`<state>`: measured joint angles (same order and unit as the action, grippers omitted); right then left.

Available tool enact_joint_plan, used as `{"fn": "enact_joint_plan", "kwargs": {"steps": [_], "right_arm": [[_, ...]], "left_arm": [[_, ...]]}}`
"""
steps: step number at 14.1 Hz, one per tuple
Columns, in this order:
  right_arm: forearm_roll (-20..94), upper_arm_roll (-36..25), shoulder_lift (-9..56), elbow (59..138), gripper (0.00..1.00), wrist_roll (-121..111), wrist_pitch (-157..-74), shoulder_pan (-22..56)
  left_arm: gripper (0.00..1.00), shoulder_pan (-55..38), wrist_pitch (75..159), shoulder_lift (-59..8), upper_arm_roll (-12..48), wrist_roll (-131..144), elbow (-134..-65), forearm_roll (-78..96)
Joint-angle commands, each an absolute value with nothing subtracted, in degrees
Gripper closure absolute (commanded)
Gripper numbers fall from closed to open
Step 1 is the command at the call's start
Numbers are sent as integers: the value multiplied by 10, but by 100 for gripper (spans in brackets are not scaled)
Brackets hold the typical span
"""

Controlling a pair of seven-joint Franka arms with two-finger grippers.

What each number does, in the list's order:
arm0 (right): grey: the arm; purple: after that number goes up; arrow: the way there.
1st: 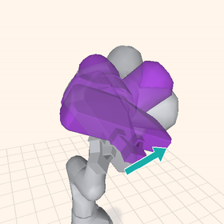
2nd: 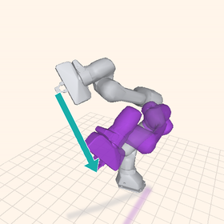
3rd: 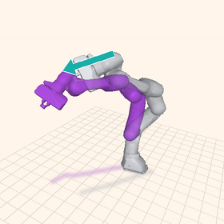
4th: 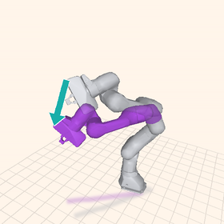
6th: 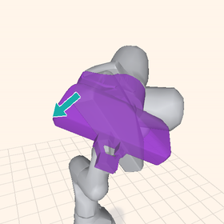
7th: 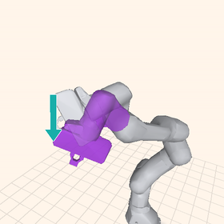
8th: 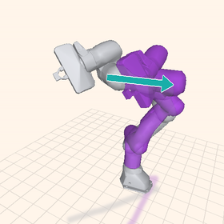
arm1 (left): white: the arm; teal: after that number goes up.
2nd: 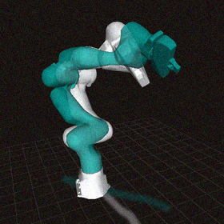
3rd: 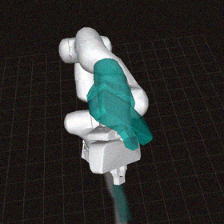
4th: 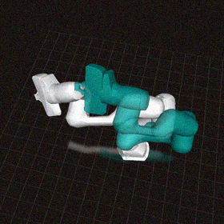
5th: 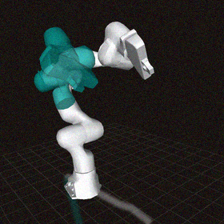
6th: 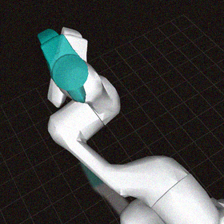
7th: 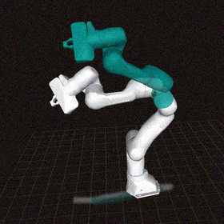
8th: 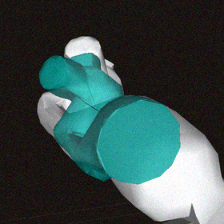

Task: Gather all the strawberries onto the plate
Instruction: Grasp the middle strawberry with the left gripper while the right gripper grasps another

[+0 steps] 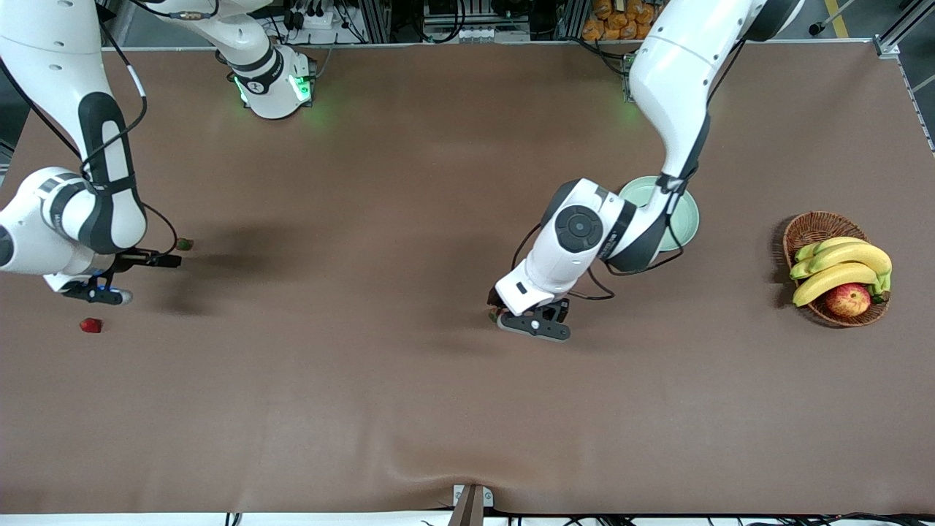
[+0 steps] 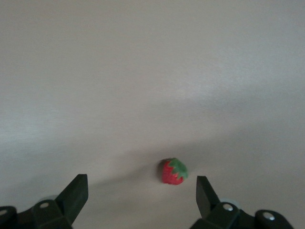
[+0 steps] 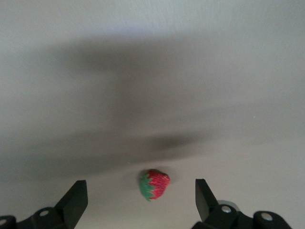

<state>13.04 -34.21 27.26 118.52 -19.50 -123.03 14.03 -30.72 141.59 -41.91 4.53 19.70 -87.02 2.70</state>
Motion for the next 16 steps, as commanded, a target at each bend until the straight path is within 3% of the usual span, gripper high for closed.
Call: {"fn": "enact_joint_plan", "kwargs": {"steps": [1, 6, 11, 16], "right_arm": [[125, -330, 262, 1225, 0, -233, -1250, 128], [128, -330, 285, 1228, 0, -274, -1259, 121], [131, -326, 299, 1228, 0, -279, -1266, 114], [142, -320, 300, 1228, 0, -279, -1264, 113]], "left_arm": [[0, -324, 1455, -452, 44, 208, -853, 51], [0, -332, 1488, -475, 43, 207, -853, 50], [20, -337, 1509, -490, 43, 198, -853, 47], [22, -339, 1513, -492, 42, 198, -854, 45]]}}
